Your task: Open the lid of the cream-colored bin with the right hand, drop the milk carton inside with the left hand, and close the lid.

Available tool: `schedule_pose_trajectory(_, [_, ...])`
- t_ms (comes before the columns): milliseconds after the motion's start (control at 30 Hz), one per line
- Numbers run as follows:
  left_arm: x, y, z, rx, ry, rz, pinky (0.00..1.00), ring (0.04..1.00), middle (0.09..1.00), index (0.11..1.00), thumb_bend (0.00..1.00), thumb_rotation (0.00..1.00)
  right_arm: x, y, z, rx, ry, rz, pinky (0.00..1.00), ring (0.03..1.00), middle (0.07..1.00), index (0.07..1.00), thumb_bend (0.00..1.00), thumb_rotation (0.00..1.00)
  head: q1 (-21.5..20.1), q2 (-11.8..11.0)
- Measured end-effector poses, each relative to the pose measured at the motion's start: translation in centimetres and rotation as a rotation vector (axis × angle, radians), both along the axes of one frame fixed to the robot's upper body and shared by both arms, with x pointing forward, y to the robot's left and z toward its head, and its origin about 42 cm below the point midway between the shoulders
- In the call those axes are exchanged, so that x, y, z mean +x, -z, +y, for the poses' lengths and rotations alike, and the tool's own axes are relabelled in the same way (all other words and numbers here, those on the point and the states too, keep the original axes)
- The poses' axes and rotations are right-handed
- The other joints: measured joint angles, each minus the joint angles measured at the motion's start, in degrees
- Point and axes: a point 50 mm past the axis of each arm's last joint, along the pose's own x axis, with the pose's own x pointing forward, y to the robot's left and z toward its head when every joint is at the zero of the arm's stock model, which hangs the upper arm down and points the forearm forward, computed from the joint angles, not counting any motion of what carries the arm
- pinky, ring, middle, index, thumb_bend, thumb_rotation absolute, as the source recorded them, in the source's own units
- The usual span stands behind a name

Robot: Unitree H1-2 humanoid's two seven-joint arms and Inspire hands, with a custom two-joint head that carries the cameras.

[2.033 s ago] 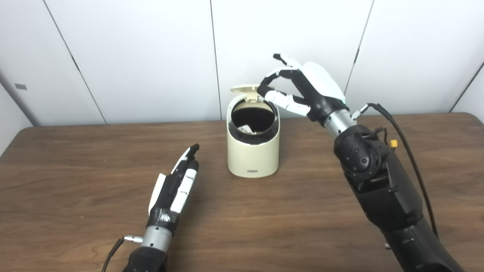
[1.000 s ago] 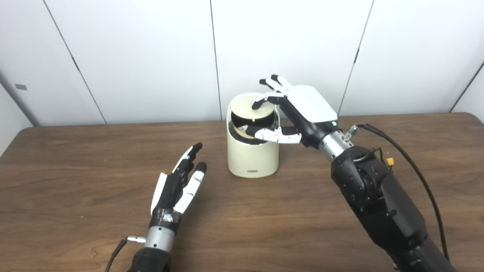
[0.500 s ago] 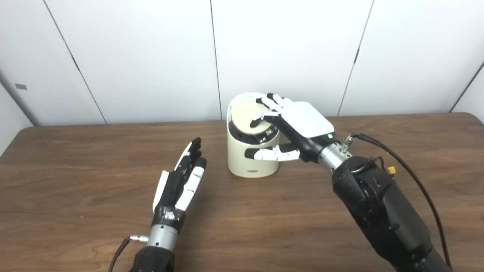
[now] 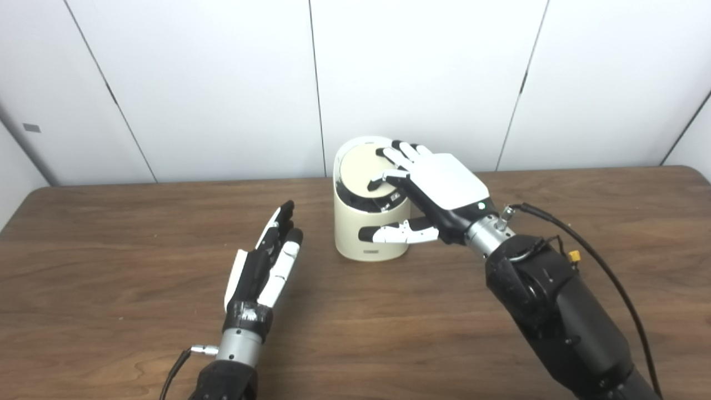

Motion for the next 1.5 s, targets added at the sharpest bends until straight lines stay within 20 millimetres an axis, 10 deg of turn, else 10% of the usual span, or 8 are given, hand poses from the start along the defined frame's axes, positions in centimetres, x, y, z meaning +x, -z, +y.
schedule_pose_trajectory(500, [0.1, -0.2, -0.4, -0.017, -0.001, -0.007, 1.0, 0.973, 0.973, 1.0, 0.59, 0.76, 0.5, 0.1, -0.8, 0.058, -0.009, 0.008, 1.0, 1.0, 0.953, 0.777, 0.56, 0.93, 0.44, -0.35])
schedule_pose_trajectory(933, [1.2, -1.2, 1.6, 0.022, -0.052, -0.036, 1.0, 0.95, 0.958, 0.991, 0.59, 0.82, 0.6, -0.5, -2.5, 0.636, 0.067, 0.095, 0.84, 0.96, 0.985, 0.995, 0.48, 1.0, 1.84, -1.58])
schedule_pose_trajectory(1500, [-2.1, 0.7, 8.8, 0.049, -0.117, 0.044, 1.0, 0.994, 0.996, 1.0, 0.46, 0.74, -4.3, 9.6, -10.8, 0.988, 0.305, 0.344, 0.88, 0.939, 0.956, 0.951, 0.61, 1.0, 1.14, -2.64])
